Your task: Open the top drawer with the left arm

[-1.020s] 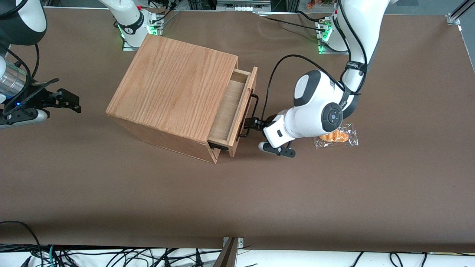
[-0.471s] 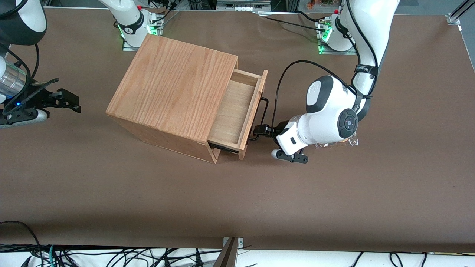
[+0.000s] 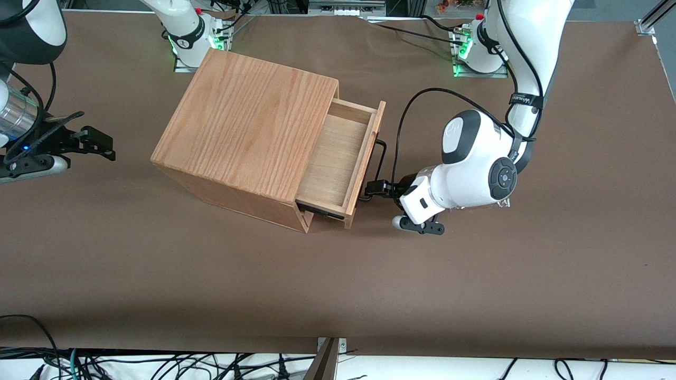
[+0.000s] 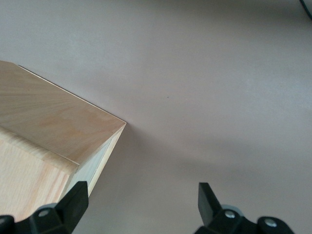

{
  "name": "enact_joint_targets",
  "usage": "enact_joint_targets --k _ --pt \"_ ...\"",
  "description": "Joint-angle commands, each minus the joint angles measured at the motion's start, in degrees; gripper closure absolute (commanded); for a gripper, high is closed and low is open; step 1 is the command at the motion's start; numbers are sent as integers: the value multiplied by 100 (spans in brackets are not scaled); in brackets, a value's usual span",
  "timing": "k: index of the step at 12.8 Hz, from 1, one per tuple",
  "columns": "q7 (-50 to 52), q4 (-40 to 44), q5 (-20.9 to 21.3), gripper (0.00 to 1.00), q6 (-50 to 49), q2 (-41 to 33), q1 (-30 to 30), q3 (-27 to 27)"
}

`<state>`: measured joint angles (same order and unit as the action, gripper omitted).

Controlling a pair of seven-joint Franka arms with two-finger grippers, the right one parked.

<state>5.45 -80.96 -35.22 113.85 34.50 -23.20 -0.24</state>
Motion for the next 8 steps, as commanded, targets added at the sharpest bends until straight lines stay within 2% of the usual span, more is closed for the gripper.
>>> enact_joint_targets --k 1,8 --pt "-27 151 129 0 -38 48 140 6" --pt "-35 142 129 0 -38 49 237 6"
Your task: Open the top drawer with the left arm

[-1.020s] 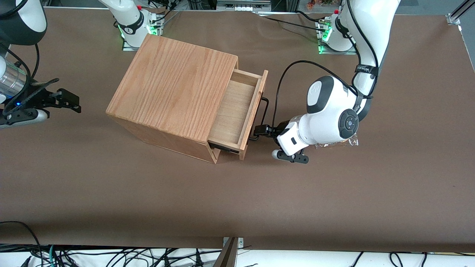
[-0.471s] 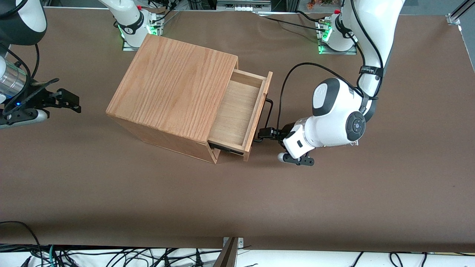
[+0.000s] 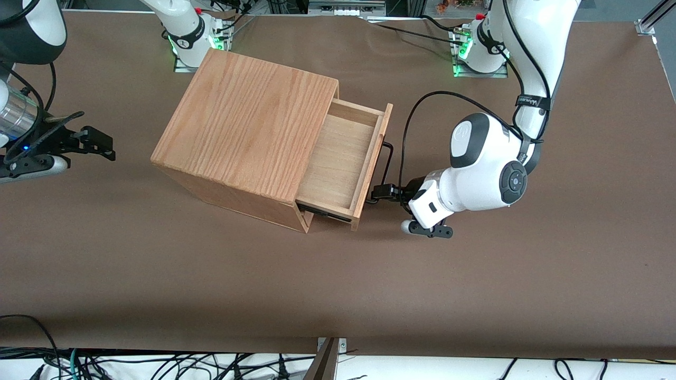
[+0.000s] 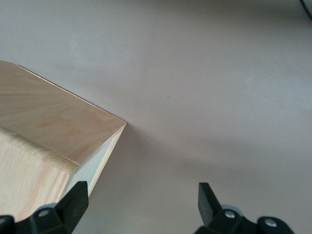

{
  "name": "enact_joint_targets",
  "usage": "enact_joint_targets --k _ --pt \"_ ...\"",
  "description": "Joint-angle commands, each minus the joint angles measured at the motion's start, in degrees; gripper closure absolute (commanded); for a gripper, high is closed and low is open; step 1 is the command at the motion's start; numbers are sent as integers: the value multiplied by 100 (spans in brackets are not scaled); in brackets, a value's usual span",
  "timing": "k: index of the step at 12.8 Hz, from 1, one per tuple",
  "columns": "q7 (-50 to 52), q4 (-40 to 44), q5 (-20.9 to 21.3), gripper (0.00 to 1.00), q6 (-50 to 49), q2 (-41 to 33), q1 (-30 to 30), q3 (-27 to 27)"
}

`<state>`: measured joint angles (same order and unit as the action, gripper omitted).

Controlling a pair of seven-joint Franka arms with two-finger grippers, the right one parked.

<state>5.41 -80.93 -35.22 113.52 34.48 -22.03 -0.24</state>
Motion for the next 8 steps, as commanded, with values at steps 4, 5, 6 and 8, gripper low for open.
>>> enact_joint_targets --k 4,5,6,8 --pt "-5 148 129 0 -14 41 155 -3" --pt "47 148 129 0 -23 24 155 -3" --pt "57 148 112 0 -23 -2 163 -3" --pt "65 156 50 0 -31 -108 172 -11"
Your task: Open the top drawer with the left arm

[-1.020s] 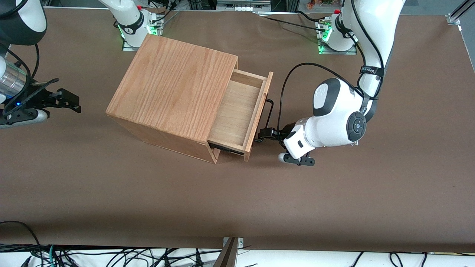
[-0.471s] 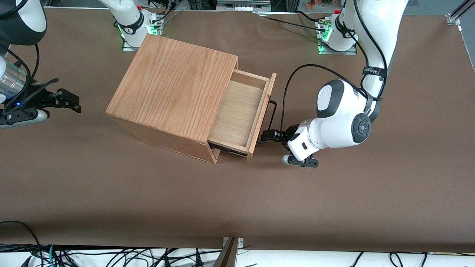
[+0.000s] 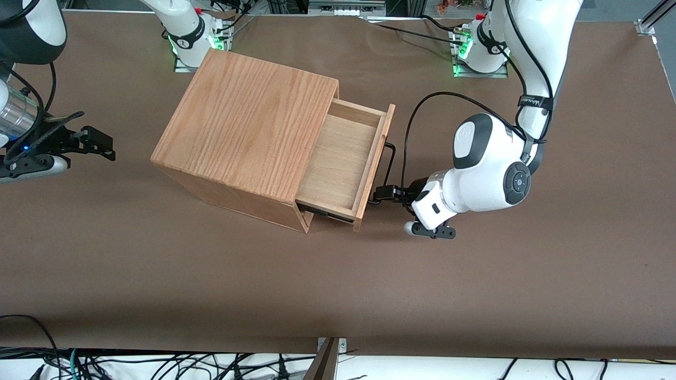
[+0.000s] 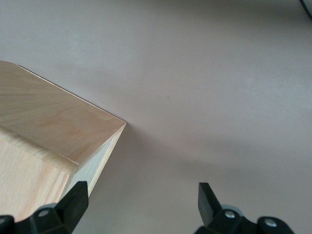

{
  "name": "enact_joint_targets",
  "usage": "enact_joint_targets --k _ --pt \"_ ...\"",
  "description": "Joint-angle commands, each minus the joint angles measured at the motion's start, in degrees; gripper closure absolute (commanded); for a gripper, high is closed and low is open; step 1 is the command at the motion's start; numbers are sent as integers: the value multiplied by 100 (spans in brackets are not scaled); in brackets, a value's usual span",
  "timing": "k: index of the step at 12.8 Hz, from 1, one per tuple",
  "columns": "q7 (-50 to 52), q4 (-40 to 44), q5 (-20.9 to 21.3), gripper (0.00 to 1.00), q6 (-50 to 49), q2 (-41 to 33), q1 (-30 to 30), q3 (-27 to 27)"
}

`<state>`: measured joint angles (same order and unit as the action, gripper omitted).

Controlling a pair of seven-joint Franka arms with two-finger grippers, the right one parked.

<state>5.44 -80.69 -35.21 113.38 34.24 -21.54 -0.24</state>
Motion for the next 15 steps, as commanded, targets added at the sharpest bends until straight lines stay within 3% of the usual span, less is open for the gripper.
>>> enact_joint_targets --k 1,5,11,14,15 --pt "80 132 32 0 -70 -128 123 -12" --pt "229 448 41 0 -534 -163 246 -3" --pt "151 712 181 0 -1143 -172 992 -3" --pt "-121 721 1172 0 -1625 -312 1274 -12" --pt "-314 712 1262 0 -1739 -321 1388 6"
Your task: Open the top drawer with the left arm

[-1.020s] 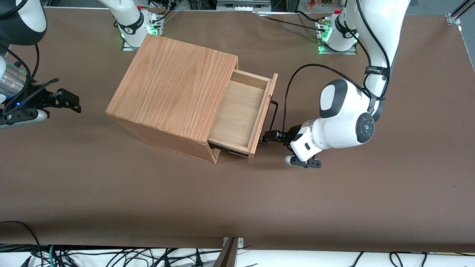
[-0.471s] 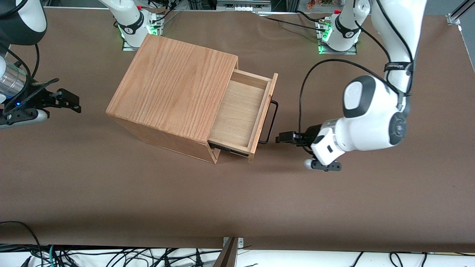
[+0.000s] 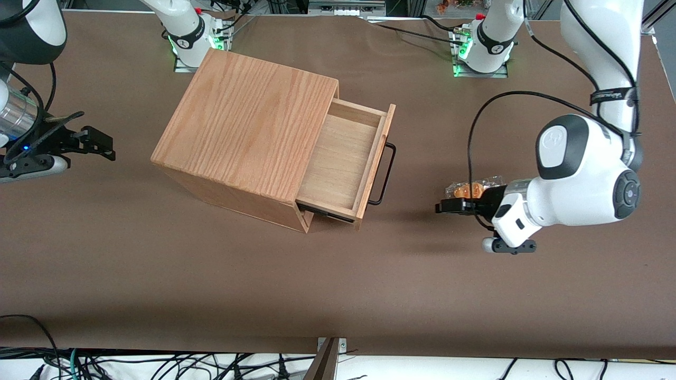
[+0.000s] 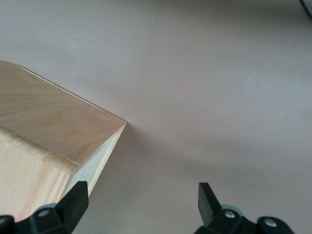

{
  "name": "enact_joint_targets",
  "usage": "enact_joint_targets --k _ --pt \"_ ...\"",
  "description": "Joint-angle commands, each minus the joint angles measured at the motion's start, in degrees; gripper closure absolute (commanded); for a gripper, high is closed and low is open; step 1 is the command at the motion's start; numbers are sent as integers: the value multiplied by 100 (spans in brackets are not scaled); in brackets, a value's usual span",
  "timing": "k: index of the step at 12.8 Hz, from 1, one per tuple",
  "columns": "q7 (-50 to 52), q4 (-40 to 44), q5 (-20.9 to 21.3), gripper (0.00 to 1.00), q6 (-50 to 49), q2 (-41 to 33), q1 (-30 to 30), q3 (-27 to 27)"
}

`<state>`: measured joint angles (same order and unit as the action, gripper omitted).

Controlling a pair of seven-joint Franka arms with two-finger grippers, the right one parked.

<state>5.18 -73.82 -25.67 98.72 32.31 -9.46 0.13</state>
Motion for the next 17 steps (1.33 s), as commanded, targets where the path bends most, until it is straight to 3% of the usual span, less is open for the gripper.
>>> enact_joint_targets --k 1,4,7,9,13,17 --pt "-551 26 456 0 -414 -128 338 -40" --pt "-1202 26 738 0 -722 -128 795 -40" --pt "-1265 26 1387 0 -863 -277 1024 -40" --pt "-1292 8 1547 0 -942 -383 1182 -40" --pt "-2047 -430 2346 0 -960 -1119 1262 -14" --pt "-2048 -1185 2462 0 -898 -2217 1096 197"
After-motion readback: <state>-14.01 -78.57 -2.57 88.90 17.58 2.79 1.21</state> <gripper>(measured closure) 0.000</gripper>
